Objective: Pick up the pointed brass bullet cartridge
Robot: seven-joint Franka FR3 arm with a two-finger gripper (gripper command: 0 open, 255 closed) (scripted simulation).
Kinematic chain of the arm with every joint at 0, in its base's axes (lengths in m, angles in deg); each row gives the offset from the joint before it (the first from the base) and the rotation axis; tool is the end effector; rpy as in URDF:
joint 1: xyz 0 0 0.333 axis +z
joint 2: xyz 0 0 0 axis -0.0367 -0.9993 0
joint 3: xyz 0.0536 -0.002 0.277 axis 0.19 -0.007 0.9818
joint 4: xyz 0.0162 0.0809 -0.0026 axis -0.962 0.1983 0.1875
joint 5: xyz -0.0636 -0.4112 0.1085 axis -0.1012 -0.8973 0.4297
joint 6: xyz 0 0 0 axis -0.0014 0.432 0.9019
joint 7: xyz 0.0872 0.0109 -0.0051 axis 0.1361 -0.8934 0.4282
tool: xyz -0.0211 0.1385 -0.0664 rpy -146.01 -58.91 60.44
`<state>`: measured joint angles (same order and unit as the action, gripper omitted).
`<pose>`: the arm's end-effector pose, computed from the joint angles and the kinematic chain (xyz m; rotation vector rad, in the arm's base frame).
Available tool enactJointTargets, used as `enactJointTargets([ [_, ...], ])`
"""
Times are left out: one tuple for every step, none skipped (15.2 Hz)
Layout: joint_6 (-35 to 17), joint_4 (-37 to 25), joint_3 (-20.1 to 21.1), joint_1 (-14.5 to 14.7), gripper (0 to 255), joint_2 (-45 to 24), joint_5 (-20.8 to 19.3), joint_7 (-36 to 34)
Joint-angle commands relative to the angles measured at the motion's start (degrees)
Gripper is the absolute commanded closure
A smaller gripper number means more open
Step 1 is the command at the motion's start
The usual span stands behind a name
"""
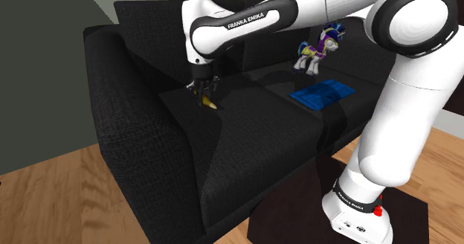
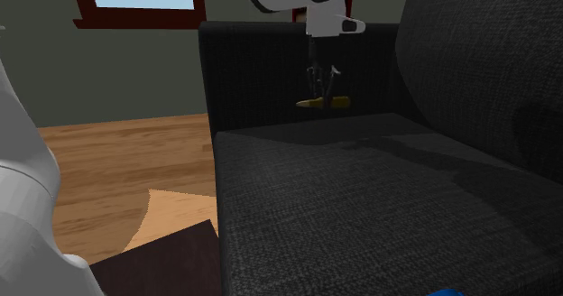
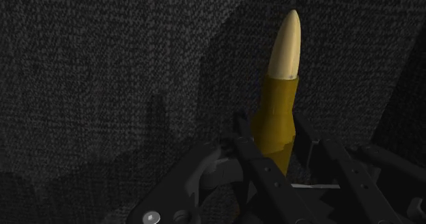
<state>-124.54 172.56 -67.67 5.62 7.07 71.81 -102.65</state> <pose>0.5914 0.1667 0.3842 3.0956 -0.2711 0.0340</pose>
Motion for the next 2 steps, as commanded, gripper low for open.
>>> enactJointTargets([
  [1.08, -0.83, 0.06, 0.06, 255, 0.25, 0.08, -0.04],
  [1.09, -0.84, 0.06, 0.06, 255, 0.24, 0.08, -0.04],
])
